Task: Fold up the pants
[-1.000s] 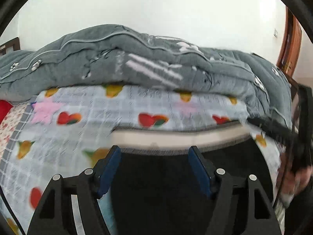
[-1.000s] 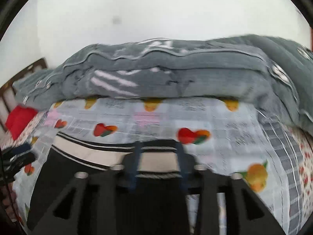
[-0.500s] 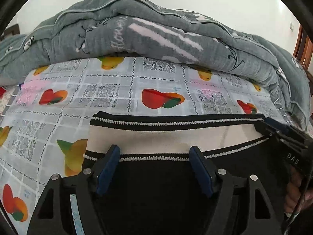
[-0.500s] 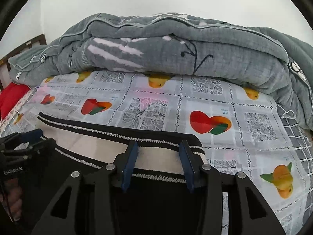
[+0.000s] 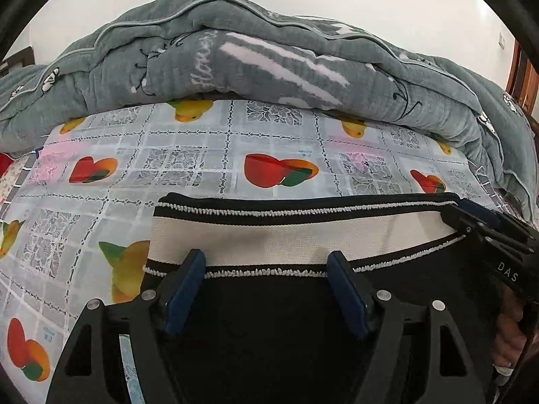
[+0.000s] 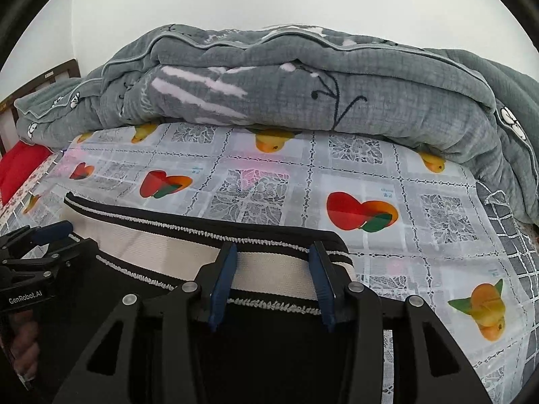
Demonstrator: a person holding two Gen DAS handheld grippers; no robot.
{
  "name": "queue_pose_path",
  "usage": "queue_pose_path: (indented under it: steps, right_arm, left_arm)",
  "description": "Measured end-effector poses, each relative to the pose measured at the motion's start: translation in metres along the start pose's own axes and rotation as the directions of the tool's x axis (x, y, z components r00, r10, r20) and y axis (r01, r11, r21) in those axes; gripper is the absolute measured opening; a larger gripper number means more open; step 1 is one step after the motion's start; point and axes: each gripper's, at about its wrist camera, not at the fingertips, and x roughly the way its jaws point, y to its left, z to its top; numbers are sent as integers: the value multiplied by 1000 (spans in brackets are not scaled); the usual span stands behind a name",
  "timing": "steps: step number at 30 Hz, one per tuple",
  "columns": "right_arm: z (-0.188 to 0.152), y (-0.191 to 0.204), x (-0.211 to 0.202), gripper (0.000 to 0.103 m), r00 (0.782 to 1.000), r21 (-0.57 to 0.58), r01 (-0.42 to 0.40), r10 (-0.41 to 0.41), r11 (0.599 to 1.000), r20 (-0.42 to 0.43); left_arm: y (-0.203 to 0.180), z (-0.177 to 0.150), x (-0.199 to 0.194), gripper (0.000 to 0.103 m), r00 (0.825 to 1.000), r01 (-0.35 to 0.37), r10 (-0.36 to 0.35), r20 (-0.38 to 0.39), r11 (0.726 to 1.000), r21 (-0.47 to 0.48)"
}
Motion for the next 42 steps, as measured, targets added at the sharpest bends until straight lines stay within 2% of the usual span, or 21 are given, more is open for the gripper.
queue_pose_path:
  steps: [42]
  right_arm:
    - [1,-1,0,45,1000,4,-4,4,1000,-2]
  left_arm:
    - [0,0,0,73,1000,6,-6,0,1000,-7]
